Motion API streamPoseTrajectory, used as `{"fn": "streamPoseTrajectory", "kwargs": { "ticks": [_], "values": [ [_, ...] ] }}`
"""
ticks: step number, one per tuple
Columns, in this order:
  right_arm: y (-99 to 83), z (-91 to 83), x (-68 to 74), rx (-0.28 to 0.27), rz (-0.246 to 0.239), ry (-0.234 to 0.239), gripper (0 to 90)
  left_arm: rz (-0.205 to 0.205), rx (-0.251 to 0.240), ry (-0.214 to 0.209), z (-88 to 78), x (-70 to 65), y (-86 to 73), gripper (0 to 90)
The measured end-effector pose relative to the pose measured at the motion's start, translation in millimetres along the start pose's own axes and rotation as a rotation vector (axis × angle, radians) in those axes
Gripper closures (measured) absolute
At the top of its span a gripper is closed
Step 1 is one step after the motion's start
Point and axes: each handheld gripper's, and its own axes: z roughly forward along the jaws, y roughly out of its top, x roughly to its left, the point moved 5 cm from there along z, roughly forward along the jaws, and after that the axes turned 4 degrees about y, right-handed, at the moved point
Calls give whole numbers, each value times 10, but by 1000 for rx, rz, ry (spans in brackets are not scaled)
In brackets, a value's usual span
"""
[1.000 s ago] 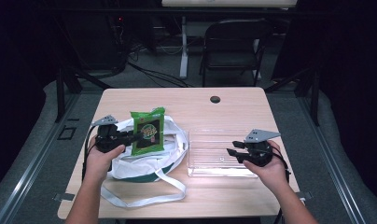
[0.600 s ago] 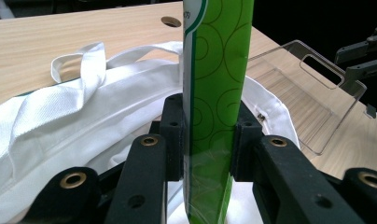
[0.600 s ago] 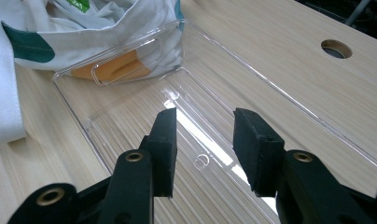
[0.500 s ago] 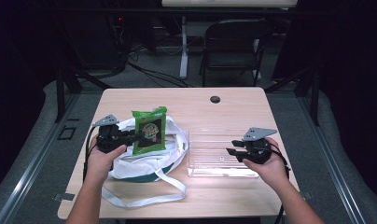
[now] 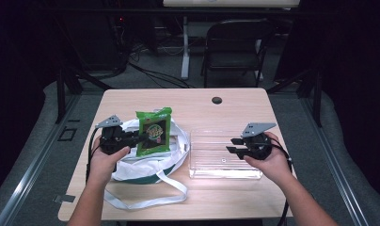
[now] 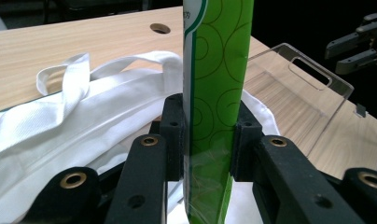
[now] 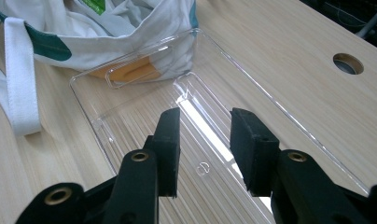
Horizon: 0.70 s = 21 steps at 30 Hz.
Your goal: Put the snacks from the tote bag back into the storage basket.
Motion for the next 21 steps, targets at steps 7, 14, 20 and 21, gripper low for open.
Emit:
{"fn": "streamPoseTrajectory", "kwargs": {
  "ticks": [7,14,20,21],
  "values": [
    [142,-31,26,24,-60,19,631,17,-3,-8,-3,-65,29,723],
    [269,-52,56,36,-97,46,625,22,-5,-11,4,-91,36,723],
    [352,-44,89,52,-125,57,613,26,-6,-15,11,-108,39,723],
    [368,-41,96,51,-129,58,609,26,-6,-15,11,-111,40,723]
  ]
}}
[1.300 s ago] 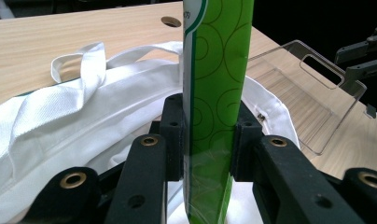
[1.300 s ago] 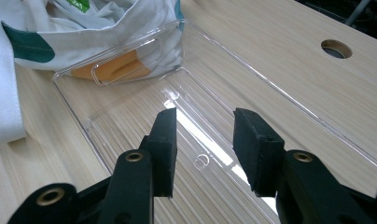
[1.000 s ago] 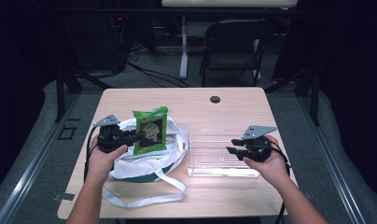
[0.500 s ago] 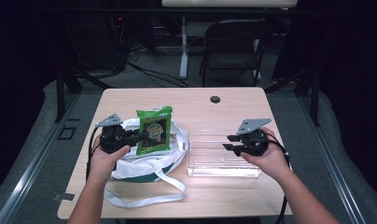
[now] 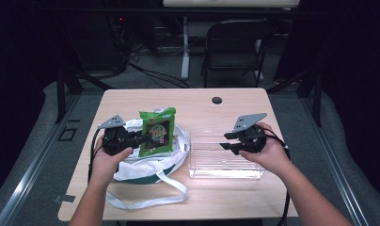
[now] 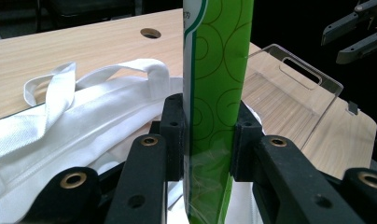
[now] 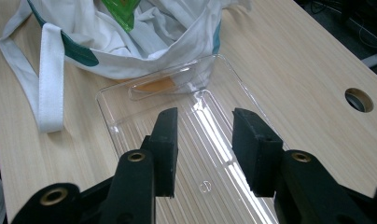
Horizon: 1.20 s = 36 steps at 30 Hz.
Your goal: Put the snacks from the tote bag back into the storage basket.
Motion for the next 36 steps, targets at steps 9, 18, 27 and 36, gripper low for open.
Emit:
{"fn": "streamPoseTrajectory", "kwargs": {
  "ticks": [9,18,27,36],
  "values": [
    [91,12,23,20,-29,8,613,10,9,-10,11,-33,5,723],
    [210,94,29,32,-60,22,612,30,10,-21,51,-95,14,723],
    [368,70,45,59,-123,43,609,48,-16,-29,15,-164,69,724],
    [532,42,56,83,-172,55,608,57,-18,-41,31,-208,74,726]
  ]
}}
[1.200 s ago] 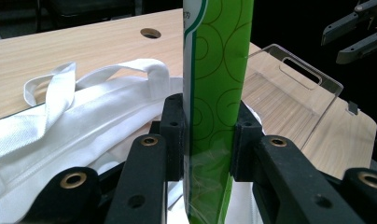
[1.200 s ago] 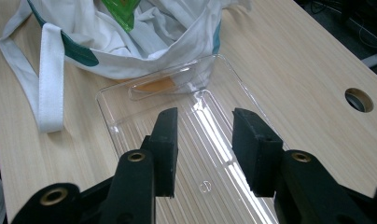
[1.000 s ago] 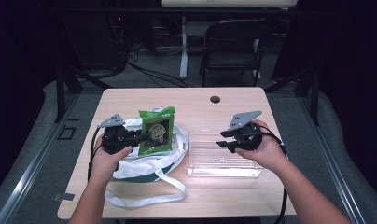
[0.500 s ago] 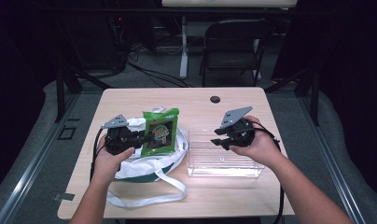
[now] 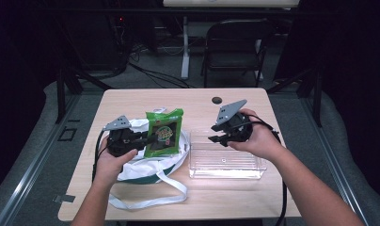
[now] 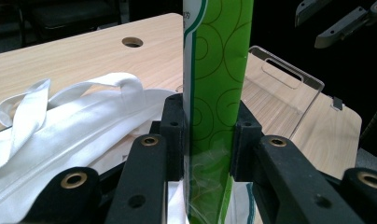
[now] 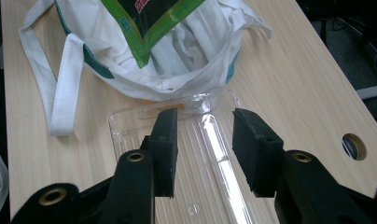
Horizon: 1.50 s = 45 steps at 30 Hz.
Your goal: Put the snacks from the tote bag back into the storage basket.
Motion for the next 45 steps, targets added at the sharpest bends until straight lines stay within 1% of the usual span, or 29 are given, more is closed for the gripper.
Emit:
{"fn": "streamPoseTrajectory", "kwargs": {
  "ticks": [2,8,12,16,18,19,23,28,29,32,33,35,39,45],
  "values": [
    [74,-23,2,-14,-11,13,604,2,-5,2,-11,-9,11,726],
    [221,-80,19,-23,-41,31,602,11,-30,-10,-51,-56,61,726],
    [323,-113,33,-22,-61,43,592,23,-36,-22,-62,-103,86,726],
    [391,-119,47,-13,-81,45,569,36,-29,-26,-61,-130,93,726],
    [423,-121,47,-8,-89,47,565,34,-33,-28,-55,-138,94,726],
    [432,-116,51,-13,-87,47,563,34,-33,-30,-55,-141,94,726],
    [484,-134,48,-3,-101,50,545,36,-36,-36,-43,-160,98,726],
    [562,-177,27,-11,-113,42,505,38,-21,-51,-9,-181,81,726],
    [572,-177,26,-17,-109,44,504,38,-20,-55,6,-190,76,726],
    [593,-191,15,-2,-119,40,497,43,-17,-65,34,-216,71,726],
    [600,-189,17,-8,-116,42,496,44,-13,-69,42,-228,70,726],
    [611,-197,15,4,-125,40,495,47,-11,-78,58,-246,67,726],
    [650,-216,16,5,-137,30,491,46,-12,-85,79,-259,62,726],
    [698,-210,24,11,-148,32,485,49,-3,-91,95,-279,56,726]
  ]
}}
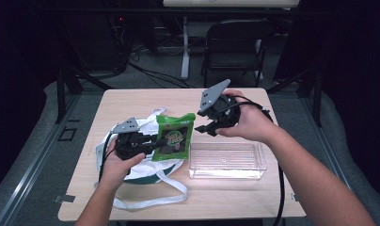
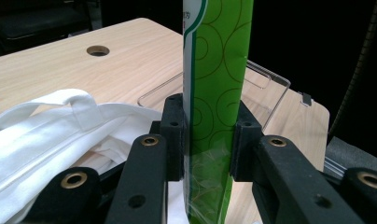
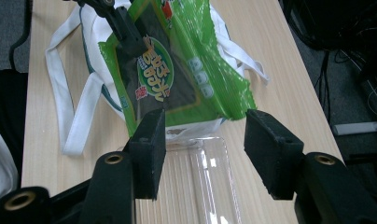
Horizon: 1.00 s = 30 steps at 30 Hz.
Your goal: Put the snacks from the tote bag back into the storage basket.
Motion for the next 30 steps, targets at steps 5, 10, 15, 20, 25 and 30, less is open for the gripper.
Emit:
{"fn": "streamPoseTrajectory", "kwargs": {
  "ticks": [5,10,15,20,25,30],
  "values": [
    [22,48,0,18,-11,8,470,6,5,-9,23,-8,-11,726],
    [49,77,13,24,-22,18,463,4,5,-18,48,-30,-13,726],
    [95,113,28,24,-31,25,460,5,16,-34,97,-65,-27,726],
    [118,166,42,34,-38,43,460,10,9,-46,104,-93,-20,726],
    [140,207,58,39,-49,56,461,21,9,-51,105,-112,-10,727],
    [166,248,71,45,-59,64,461,27,14,-62,143,-150,-15,726]
  ]
}}
